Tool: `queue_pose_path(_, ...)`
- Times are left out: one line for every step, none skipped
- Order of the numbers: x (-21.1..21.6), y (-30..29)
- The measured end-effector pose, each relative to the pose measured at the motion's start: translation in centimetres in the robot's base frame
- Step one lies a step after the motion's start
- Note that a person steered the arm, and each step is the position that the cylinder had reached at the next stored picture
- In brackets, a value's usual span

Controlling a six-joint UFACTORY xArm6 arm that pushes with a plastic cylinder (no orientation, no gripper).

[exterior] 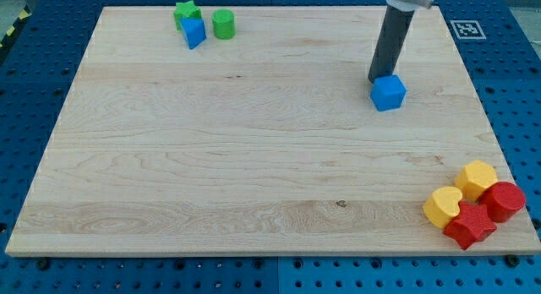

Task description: Place the cube left to the hexagon

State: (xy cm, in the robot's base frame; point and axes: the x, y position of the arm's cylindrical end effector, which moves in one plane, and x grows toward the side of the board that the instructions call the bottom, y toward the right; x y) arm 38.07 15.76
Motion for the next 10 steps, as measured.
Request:
queue_pose_path(2.2, 0.0)
queue_pose_path(5.0, 0.0)
queue_pose_path(8.3, 0.0)
queue_pose_path(10.5, 0.0)
queue_pose_path(12.5, 0.0)
queue_pose_path(14.3, 0.7)
queue_pose_path(14.4, 1.7)
queue_pose_path(14.4, 3.1)
queue_pose_path(13.9, 2.9)
queue_pose_path(10.1, -1.7)
